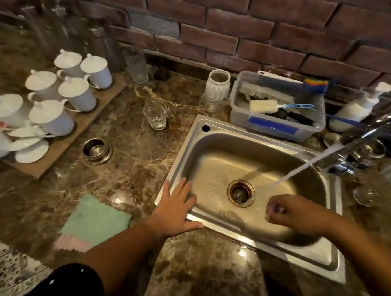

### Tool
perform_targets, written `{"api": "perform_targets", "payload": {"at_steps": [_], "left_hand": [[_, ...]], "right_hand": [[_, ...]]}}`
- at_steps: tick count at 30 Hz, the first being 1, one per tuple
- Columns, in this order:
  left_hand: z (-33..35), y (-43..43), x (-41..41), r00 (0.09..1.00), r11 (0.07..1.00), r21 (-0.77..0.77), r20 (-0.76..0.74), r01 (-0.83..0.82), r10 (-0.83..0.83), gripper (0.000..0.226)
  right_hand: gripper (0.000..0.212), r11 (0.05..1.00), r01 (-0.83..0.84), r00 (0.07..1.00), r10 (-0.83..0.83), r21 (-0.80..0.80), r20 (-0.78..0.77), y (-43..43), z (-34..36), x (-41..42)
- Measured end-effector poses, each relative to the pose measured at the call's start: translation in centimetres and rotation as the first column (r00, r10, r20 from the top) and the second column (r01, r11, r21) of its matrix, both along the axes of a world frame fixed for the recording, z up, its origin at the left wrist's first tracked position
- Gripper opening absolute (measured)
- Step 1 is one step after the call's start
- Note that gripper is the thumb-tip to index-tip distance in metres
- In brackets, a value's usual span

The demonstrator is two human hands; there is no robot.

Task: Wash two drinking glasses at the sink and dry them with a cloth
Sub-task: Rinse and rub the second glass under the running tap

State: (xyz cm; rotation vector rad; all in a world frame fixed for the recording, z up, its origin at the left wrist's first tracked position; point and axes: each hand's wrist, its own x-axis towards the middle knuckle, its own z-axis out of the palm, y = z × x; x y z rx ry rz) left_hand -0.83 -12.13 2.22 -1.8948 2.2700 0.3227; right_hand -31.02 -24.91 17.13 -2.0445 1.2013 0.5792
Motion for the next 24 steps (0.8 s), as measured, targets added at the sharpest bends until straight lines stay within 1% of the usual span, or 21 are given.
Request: {"api": "perform_targets", "payload": {"at_steps": [1, 3, 6, 8, 12, 15, 19, 21, 24], "left_hand": [[-0.1, 0.2, 1.4, 1.000, 1.000, -0.003, -0.016, -0.022, 0.022, 0.098], [-0.1, 0.6, 4.4, 0.997, 0.998, -0.003, -0.048, -0.057, 0.057, 0.102], [-0.5, 1.1, 8.0, 0.987, 0.992, 0.005, -0.100, -0.126, 0.126, 0.104], [-1.1, 1.3, 9.0, 0.982, 0.990, -0.002, -0.128, -0.143, 0.142, 0.104], [-2.5, 1.2, 9.2, 0.968, 0.988, -0.020, -0.206, -0.151, 0.143, 0.108], [-3.5, 0.8, 9.3, 0.951, 0.983, -0.043, -0.265, -0.180, 0.162, 0.110], [-4.1, 0.5, 9.2, 0.950, 0.986, -0.048, -0.281, -0.160, 0.140, 0.118], [-4.6, 0.7, 9.4, 0.941, 0.985, -0.090, -0.321, -0.145, 0.109, 0.115], [-4.5, 0.9, 9.4, 0.928, 0.982, -0.103, -0.356, -0.158, 0.112, 0.113]], "right_hand": [[0.015, 1.000, -0.018, 0.997, 0.017, 0.010, 0.079, 0.2, 0.3, 2.6], [0.026, 0.999, -0.037, 0.986, 0.039, -0.019, 0.162, 0.0, 0.4, 7.8], [0.059, 0.983, -0.077, 0.963, 0.117, -0.166, 0.242, -1.2, 0.0, 16.0], [0.073, 0.952, -0.138, 0.944, 0.210, -0.275, 0.255, -2.4, -0.5, 21.0], [0.091, 0.904, -0.223, 0.925, 0.314, -0.365, 0.212, -5.5, -1.5, 29.5], [0.098, 0.882, -0.271, 0.925, 0.350, -0.385, 0.149, -8.3, -2.6, 34.8], [0.103, 0.857, -0.318, 0.927, 0.370, -0.404, 0.055, -11.5, -4.1, 39.1], [0.104, 0.851, -0.347, 0.927, 0.375, -0.394, -0.006, -13.0, -4.9, 40.7], [0.095, 0.837, -0.368, 0.923, 0.381, -0.406, -0.051, -14.3, -5.9, 42.1]]}}
